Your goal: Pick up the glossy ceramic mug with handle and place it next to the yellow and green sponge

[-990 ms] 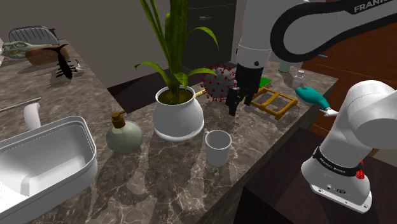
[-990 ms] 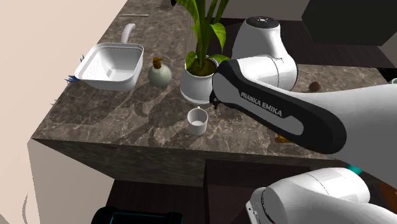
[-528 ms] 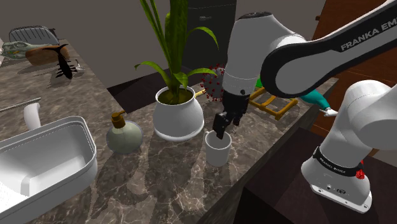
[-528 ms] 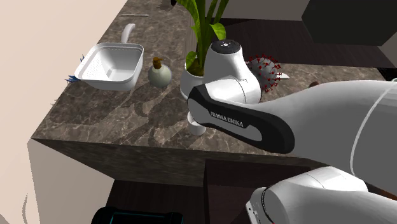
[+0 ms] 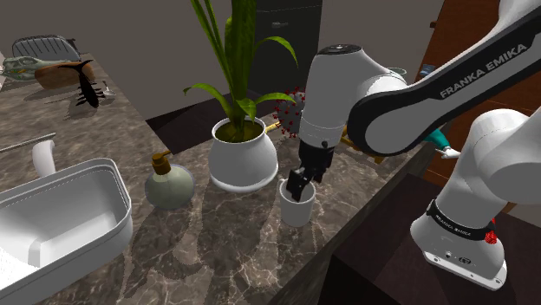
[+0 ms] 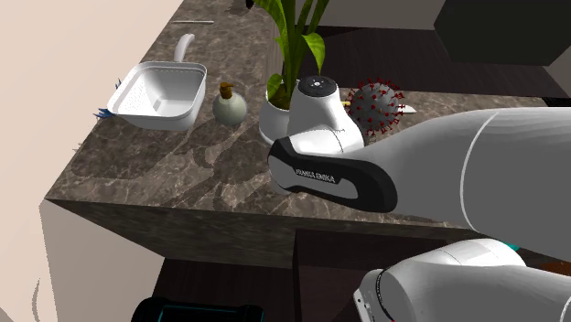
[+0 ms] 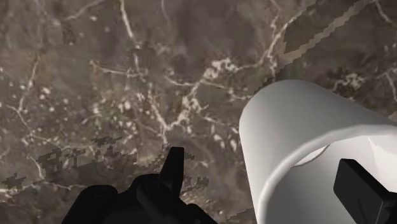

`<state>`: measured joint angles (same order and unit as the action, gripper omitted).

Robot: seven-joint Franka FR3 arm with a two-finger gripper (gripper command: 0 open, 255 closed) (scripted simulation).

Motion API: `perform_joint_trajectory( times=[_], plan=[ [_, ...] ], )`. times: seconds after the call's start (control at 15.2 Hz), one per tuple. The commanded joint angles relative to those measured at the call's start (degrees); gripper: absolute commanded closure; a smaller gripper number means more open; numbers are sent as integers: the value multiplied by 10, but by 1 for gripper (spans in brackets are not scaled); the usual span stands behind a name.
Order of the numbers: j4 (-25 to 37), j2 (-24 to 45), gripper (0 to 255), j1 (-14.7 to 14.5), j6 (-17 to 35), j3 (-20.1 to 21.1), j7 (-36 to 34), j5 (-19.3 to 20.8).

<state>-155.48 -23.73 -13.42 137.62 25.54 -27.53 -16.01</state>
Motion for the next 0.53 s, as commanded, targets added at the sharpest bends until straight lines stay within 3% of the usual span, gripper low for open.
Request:
perform_joint_trajectory(
  times=[0.0, 0.33, 0.4, 0.46],
  plan=[
    [-1, 2, 0, 0, 4, 1, 0, 0],
    [-1, 2, 0, 0, 4, 1, 0, 0],
    [-1, 2, 255, 0, 4, 1, 0, 0],
    [-1, 2, 255, 0, 4, 1, 0, 0]
  ],
)
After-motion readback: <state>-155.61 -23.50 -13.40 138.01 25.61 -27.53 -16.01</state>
